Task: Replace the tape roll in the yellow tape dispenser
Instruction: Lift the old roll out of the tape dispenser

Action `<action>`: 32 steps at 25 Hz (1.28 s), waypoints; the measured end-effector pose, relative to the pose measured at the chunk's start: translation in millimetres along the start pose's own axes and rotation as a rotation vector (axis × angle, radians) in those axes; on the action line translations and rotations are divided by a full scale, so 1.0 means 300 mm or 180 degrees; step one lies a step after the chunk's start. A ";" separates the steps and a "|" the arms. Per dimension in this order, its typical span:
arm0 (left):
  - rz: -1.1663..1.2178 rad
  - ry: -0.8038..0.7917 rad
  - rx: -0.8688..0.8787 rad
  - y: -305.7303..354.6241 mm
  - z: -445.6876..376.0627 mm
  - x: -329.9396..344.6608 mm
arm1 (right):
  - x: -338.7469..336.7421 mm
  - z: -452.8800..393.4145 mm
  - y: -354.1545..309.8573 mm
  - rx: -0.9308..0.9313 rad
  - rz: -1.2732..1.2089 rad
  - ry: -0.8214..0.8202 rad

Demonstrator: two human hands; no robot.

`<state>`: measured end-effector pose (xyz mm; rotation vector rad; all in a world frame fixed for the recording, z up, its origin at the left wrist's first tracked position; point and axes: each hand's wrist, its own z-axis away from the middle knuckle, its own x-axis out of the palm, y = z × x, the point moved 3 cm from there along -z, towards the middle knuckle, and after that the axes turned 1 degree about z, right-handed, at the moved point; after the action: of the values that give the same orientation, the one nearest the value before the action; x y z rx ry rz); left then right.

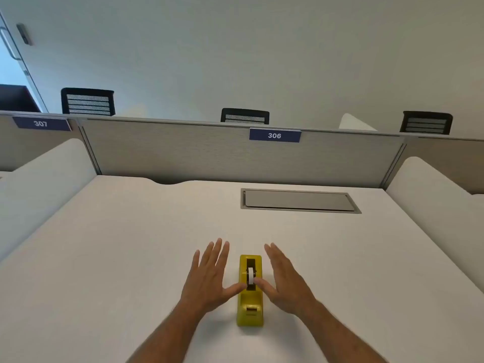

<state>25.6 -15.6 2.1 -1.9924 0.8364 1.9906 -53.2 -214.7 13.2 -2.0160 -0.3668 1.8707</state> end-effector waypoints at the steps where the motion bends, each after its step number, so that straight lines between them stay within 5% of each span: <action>1: 0.0137 -0.0090 -0.0005 0.000 0.007 0.011 | 0.008 -0.001 -0.004 -0.0019 -0.0075 -0.0090; 10: 0.1253 -0.0694 0.0157 0.022 0.000 0.091 | 0.018 -0.050 -0.026 -0.0254 0.0161 -0.0488; 32: 0.1584 -0.0828 0.0313 0.029 -0.041 0.103 | 0.023 -0.089 -0.068 -0.0239 0.0367 -0.0363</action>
<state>29.4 -36.8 -24.6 -1.5272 1.4347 2.3375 -24.8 -195.7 17.4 -2.0230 -0.3634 2.0774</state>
